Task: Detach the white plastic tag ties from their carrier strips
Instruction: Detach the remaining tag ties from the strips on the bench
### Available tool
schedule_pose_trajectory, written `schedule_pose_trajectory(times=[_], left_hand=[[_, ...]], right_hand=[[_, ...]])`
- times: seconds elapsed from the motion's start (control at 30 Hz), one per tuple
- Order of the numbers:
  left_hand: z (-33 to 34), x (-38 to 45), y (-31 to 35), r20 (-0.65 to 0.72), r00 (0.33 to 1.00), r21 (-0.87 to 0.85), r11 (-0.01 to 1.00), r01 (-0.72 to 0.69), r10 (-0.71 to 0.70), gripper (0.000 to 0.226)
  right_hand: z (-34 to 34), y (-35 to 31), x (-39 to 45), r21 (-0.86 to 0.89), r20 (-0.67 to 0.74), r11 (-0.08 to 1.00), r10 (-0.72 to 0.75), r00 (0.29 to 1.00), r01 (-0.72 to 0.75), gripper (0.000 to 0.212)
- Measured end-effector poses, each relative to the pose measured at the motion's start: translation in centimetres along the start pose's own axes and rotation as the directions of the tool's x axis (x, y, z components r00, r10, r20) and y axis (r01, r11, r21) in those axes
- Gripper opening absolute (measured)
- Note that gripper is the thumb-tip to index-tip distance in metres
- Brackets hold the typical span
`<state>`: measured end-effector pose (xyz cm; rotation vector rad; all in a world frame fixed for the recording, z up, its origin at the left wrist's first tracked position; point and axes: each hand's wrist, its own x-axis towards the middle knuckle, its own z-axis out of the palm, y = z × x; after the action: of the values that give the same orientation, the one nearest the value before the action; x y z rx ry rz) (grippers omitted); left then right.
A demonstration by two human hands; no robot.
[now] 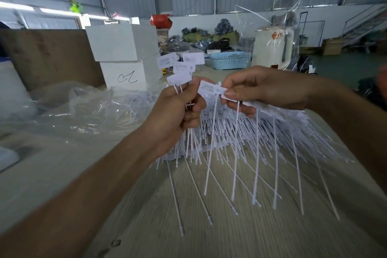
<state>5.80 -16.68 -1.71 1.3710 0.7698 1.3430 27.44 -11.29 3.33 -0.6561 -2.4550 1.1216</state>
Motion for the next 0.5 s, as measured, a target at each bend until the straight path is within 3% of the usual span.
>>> schedule_pose_trajectory(times=[0.2, 0.4, 0.5], left_hand=[[0.3, -0.2, 0.3, 0.133, 0.989, -0.093, 0.994, -0.05, 0.062, 0.049], [0.4, -0.3, 0.3, 0.141, 0.972, -0.044, 0.982, -0.183, 0.187, 0.032], [0.3, -0.1, -0.2, 0.069, 0.977, 0.008, 0.98, -0.201, 0.2, 0.025]], right_hand=[[0.8, 0.1, 0.7, 0.096, -0.006, 0.995, -0.032, 0.999, 0.032, 0.011], [1.2, 0.9, 0.9, 0.36, 0.032, 0.929, -0.109, 0.994, 0.09, 0.008], [1.0, 1.0, 0.9, 0.287, 0.022, 0.955, -0.088, 0.996, 0.078, 0.01]])
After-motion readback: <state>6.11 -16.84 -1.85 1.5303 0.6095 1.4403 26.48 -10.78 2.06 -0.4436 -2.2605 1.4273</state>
